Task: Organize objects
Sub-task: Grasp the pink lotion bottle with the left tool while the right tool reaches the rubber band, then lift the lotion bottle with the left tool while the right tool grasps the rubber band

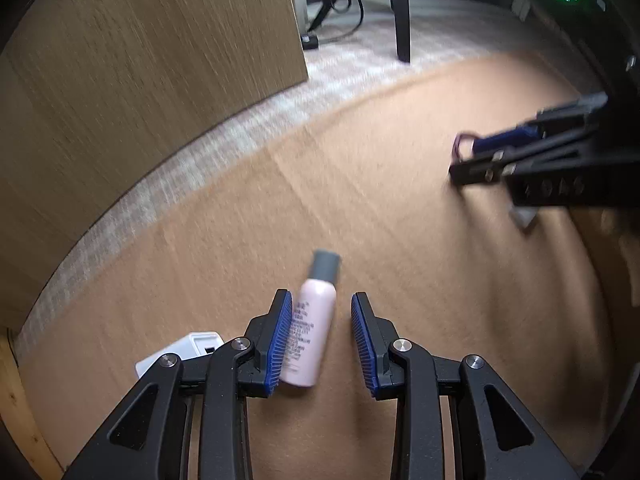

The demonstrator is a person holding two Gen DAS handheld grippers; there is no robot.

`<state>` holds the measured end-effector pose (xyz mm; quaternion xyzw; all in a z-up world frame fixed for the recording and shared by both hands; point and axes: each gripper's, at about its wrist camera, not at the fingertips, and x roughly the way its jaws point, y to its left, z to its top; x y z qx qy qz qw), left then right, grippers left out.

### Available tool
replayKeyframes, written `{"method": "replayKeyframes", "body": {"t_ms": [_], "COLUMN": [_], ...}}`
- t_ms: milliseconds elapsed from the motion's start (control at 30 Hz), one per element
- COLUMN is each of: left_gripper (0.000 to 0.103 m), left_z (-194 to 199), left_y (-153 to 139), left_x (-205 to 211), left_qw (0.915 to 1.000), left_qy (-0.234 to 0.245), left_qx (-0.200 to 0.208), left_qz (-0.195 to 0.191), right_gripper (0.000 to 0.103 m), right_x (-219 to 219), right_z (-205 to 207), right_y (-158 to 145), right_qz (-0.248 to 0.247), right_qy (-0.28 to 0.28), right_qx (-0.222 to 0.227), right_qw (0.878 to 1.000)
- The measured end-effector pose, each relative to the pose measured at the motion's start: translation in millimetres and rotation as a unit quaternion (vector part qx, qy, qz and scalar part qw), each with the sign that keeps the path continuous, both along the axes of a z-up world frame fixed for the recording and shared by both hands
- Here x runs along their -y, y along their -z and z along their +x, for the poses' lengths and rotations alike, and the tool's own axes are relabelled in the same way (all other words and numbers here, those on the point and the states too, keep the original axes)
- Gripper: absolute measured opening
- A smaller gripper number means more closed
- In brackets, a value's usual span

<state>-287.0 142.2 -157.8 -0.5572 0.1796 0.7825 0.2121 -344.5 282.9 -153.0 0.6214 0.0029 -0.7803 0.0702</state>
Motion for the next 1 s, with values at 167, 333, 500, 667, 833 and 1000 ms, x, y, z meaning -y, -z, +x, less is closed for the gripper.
{"method": "replayKeyframes", "body": {"t_ms": [167,333,500,667,833,1000], "left_gripper": [0.022,0.022,0.022,0.022,0.022,0.022], "left_z": [5.6,9.7,16.0,27.4,38.1,50.3], "left_y": [3.7,5.1,5.5,2.1,-11.9,-36.0], "left_x": [-2.5,-0.8,0.3,1.6,2.5,-5.6], "left_qw": [1.0,0.9998,0.9993,0.9986,0.9976,0.9966], "left_qy": [0.002,-0.011,-0.024,-0.032,-0.036,-0.026], "left_qx": [0.004,0.0,0.0,0.002,-0.007,-0.023], "left_qz": [0.008,0.014,0.028,0.043,0.059,0.075], "right_gripper": [0.018,0.006,0.002,0.002,0.002,0.002], "right_x": [-2.2,-7.7,-10.8,-13.2,-18.0,-30.4], "right_z": [-1.3,2.8,14.4,31.7,45.1,60.7], "right_y": [1.4,4.3,8.6,1.6,-21.8,-58.6], "right_qz": [0.005,0.0,-0.009,-0.039,-0.071,-0.105], "right_qy": [-0.002,0.005,0.005,0.011,0.012,0.021], "right_qx": [0.0,-0.002,-0.004,-0.01,-0.027,-0.059], "right_qw": [1.0,1.0,1.0,0.999,0.997,0.992]}}
